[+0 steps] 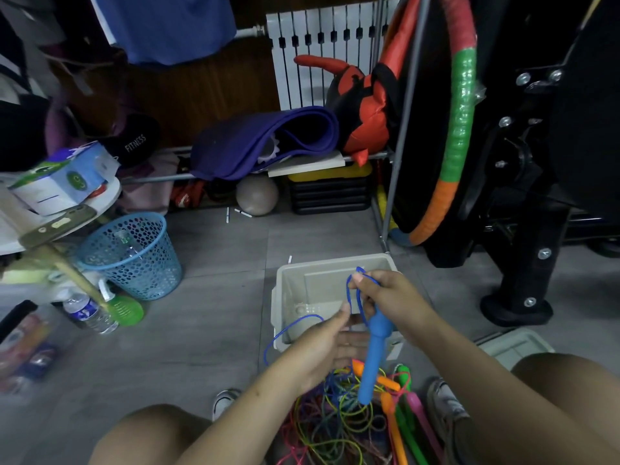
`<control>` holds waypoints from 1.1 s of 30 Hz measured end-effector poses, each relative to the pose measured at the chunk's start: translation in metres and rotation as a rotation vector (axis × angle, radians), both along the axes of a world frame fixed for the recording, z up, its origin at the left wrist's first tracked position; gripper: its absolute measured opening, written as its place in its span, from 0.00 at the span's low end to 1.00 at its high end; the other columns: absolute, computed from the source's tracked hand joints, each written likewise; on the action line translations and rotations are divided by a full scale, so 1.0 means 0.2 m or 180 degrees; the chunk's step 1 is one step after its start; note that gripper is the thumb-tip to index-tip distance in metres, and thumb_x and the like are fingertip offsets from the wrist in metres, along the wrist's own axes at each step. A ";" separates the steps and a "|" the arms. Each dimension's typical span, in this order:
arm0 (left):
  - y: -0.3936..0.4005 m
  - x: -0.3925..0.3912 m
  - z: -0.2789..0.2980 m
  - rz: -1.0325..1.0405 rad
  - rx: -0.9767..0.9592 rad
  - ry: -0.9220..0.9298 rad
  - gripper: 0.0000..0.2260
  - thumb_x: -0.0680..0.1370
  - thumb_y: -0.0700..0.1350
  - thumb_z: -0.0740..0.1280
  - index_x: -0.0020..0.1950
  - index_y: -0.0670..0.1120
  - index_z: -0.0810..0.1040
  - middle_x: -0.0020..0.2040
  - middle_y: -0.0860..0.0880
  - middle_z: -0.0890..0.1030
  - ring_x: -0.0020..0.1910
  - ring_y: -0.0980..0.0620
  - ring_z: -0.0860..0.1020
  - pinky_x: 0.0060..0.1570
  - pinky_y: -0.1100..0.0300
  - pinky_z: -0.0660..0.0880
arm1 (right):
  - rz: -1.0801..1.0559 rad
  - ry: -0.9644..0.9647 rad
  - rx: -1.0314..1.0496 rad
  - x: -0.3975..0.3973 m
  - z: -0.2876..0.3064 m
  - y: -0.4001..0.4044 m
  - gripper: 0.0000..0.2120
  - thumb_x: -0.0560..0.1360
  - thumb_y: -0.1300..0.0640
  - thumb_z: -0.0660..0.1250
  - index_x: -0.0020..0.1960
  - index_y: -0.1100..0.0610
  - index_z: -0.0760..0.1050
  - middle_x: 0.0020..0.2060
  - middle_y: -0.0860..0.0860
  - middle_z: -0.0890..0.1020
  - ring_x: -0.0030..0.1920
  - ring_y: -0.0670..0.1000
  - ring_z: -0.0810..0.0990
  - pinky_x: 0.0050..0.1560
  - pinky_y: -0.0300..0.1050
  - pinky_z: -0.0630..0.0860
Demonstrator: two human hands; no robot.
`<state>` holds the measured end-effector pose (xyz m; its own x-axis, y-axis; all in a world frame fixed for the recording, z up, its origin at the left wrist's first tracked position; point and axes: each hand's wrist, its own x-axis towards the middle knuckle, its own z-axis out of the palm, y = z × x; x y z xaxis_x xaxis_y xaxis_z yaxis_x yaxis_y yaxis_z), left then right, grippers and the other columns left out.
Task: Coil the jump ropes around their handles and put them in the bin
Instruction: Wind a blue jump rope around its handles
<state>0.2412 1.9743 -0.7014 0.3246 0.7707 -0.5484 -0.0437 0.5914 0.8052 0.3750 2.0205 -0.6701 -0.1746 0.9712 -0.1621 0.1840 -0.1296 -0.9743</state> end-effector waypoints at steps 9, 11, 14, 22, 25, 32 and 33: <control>-0.06 0.00 -0.04 -0.0070 0.0512 0.0229 0.06 0.78 0.46 0.64 0.43 0.46 0.75 0.40 0.51 0.79 0.42 0.55 0.74 0.45 0.65 0.68 | -0.0489 0.0649 -0.0038 0.05 0.04 0.04 0.13 0.79 0.58 0.61 0.37 0.59 0.76 0.24 0.51 0.69 0.19 0.44 0.68 0.26 0.38 0.68; -0.05 -0.02 -0.05 -0.0035 0.0555 0.0287 0.06 0.78 0.45 0.64 0.41 0.46 0.75 0.42 0.47 0.80 0.44 0.51 0.75 0.47 0.61 0.70 | -0.0670 0.0468 0.0048 0.08 0.03 0.06 0.13 0.79 0.58 0.62 0.37 0.59 0.76 0.24 0.51 0.69 0.19 0.43 0.68 0.25 0.37 0.66; -0.03 -0.07 -0.03 0.0105 0.0564 0.0382 0.06 0.80 0.41 0.61 0.45 0.44 0.75 0.40 0.47 0.79 0.36 0.55 0.78 0.38 0.65 0.74 | -0.0834 0.0257 0.0111 0.11 0.01 0.08 0.13 0.79 0.58 0.63 0.36 0.58 0.77 0.23 0.51 0.70 0.18 0.43 0.68 0.27 0.40 0.66; 0.04 -0.10 -0.02 0.1110 0.0174 -0.0219 0.04 0.77 0.33 0.63 0.44 0.40 0.75 0.36 0.45 0.78 0.34 0.51 0.75 0.33 0.62 0.72 | -0.0794 0.0583 -0.0846 0.07 0.00 0.07 0.15 0.78 0.61 0.63 0.33 0.62 0.69 0.21 0.53 0.70 0.17 0.45 0.68 0.20 0.33 0.66; 0.04 -0.09 -0.02 0.0954 0.0269 -0.0411 0.07 0.72 0.27 0.64 0.47 0.36 0.73 0.38 0.42 0.76 0.36 0.51 0.76 0.36 0.63 0.76 | -0.0604 0.1029 -0.1350 0.04 0.01 0.05 0.13 0.76 0.69 0.57 0.33 0.61 0.66 0.28 0.56 0.69 0.21 0.48 0.70 0.21 0.34 0.68; 0.00 -0.04 -0.01 0.0645 0.0445 -0.0211 0.15 0.79 0.41 0.64 0.65 0.52 0.72 0.43 0.49 0.82 0.43 0.49 0.81 0.41 0.57 0.79 | -0.0192 0.0717 -0.1137 0.00 -0.02 -0.03 0.07 0.75 0.70 0.62 0.42 0.61 0.70 0.34 0.55 0.69 0.35 0.51 0.70 0.39 0.46 0.72; 0.00 -0.03 0.00 0.0536 0.0560 -0.0101 0.17 0.79 0.42 0.64 0.66 0.54 0.70 0.46 0.48 0.82 0.44 0.51 0.81 0.41 0.58 0.78 | -0.0177 0.0693 -0.1115 0.00 -0.03 -0.04 0.06 0.75 0.69 0.62 0.43 0.61 0.70 0.36 0.56 0.70 0.37 0.51 0.71 0.39 0.45 0.71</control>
<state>0.2347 1.9739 -0.7023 0.1982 0.8982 -0.3925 -0.1567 0.4243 0.8919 0.3741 2.0134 -0.6752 -0.1902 0.8728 -0.4495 -0.0382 -0.4641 -0.8850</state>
